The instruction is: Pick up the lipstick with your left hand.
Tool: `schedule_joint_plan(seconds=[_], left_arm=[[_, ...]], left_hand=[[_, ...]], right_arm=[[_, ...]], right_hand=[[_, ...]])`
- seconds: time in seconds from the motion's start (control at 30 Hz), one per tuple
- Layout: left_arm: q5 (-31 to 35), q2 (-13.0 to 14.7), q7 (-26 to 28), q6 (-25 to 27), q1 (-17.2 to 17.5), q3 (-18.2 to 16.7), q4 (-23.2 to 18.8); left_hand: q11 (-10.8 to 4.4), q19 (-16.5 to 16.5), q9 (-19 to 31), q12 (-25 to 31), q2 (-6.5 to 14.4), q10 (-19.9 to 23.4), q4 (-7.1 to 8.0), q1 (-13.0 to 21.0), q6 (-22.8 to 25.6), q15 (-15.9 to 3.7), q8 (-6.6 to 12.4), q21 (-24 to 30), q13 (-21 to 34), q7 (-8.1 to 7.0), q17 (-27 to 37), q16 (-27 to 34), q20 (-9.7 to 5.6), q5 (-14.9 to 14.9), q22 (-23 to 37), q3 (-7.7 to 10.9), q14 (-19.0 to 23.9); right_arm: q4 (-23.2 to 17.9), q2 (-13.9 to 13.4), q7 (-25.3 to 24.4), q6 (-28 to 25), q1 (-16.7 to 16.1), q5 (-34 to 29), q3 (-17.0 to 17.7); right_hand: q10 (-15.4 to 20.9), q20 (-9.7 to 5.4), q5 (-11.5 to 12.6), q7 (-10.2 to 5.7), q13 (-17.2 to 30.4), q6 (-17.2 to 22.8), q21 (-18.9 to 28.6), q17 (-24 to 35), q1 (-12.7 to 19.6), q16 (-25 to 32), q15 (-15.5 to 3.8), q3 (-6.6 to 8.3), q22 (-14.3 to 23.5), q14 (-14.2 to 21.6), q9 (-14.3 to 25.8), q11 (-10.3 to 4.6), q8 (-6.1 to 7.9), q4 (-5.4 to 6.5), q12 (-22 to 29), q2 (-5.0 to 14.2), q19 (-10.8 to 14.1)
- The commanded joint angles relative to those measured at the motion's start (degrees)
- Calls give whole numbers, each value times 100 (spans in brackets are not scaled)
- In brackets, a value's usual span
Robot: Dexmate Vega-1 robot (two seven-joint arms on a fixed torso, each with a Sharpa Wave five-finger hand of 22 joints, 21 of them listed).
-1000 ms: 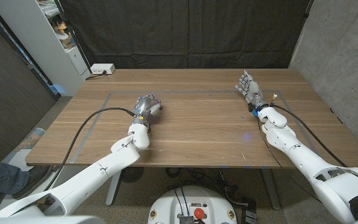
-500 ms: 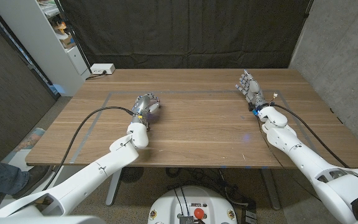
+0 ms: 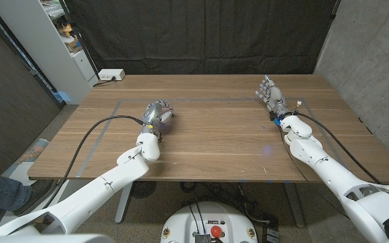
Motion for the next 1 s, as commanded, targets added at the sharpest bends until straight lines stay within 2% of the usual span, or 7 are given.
schedule_joint_plan(seconds=[0.03,0.6,0.77,0.9,1.0], left_arm=[[-19,42,36,-90,56,-76,-106],[2,79,128,-224,119,-219,-277],[40,135,130,-282,159,-254,-377],[-24,133,113,-346,180,-327,-398],[-336,120,-62,-501,215,-469,-384]], left_hand=[[23,3,13,-20,4,5,30,85,45,51,-17,-11,1,13,0,-12,43,46,7,6,16],[44,7,21,-46,1,12,34,117,79,62,-54,-20,3,12,1,-19,53,50,7,-9,20],[52,8,25,-60,0,12,40,128,59,154,-88,-24,4,23,3,-16,57,52,8,-20,36],[68,-1,28,-68,0,16,42,135,59,115,-104,-30,5,27,3,-18,64,53,8,-26,35],[69,-10,30,-69,-1,26,43,140,69,87,-111,-35,6,28,3,-19,28,54,9,-30,38]], right_arm=[[-189,-51,-118,-21,-99,-26,12],[-196,-30,-170,-10,-50,-65,-3],[-209,-29,-199,-17,-38,-81,-6],[-236,-35,-225,-24,-34,-95,-7],[-247,-35,-233,-22,-31,-99,-7]], right_hand=[[32,42,24,-2,21,41,8,7,16,23,20,-21,30,52,14,33,-1,-9,-8,46,35],[83,46,25,-3,22,54,7,8,15,24,18,-29,30,57,14,30,2,-13,9,51,35],[87,46,25,-4,23,58,7,9,13,24,18,-30,30,56,14,37,3,-12,9,55,35],[121,48,26,-9,23,78,7,6,24,31,17,-28,30,79,13,42,10,-19,21,59,37],[131,45,27,-15,23,93,11,5,32,30,18,-26,30,81,13,44,16,-23,23,63,47]])
